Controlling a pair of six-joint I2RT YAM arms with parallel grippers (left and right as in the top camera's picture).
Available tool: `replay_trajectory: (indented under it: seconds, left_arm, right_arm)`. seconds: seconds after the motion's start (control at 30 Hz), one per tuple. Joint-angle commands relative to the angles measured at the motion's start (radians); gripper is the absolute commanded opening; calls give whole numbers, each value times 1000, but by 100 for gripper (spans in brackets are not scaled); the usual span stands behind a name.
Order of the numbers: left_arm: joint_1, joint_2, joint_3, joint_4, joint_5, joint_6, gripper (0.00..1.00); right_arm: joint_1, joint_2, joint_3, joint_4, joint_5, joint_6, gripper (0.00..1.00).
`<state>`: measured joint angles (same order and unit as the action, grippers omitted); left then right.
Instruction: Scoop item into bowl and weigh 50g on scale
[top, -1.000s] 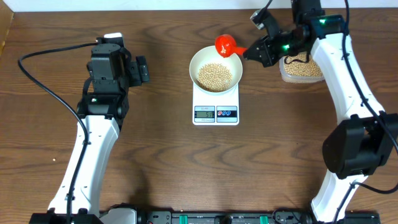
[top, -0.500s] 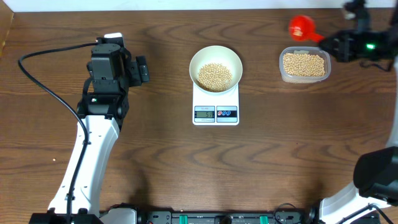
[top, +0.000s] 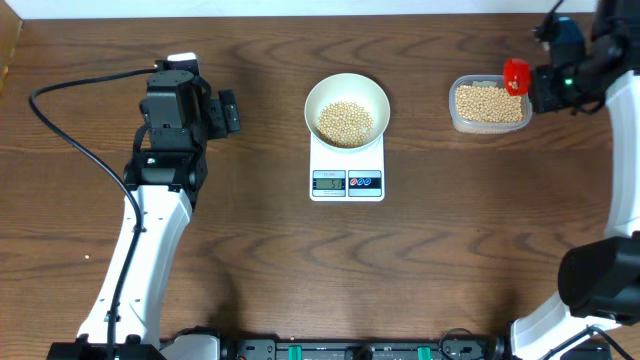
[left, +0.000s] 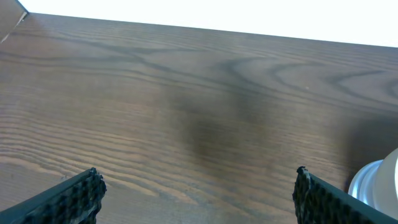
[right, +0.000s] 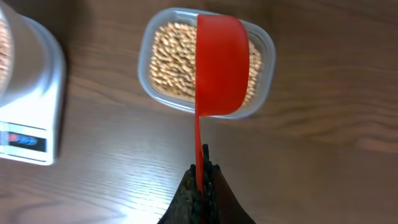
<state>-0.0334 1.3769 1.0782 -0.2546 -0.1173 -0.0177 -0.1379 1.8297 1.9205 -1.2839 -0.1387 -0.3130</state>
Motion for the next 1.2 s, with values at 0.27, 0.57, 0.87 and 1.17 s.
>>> replay_trajectory:
  seconds: [0.27, 0.57, 0.87, 1.17]
  left_arm:
    - [4, 5, 6, 1, 2, 18, 99]
    - [4, 5, 6, 0, 2, 18, 99]
    - [4, 5, 6, 1, 2, 18, 99]
    - [4, 5, 6, 1, 2, 18, 99]
  right_arm:
    - [178, -3, 0, 3, 459, 104, 1]
    - [258, 3, -4, 20, 580, 141, 1]
    - [251, 3, -4, 137, 94, 89, 1]
    - [299, 13, -4, 309, -407, 56, 1]
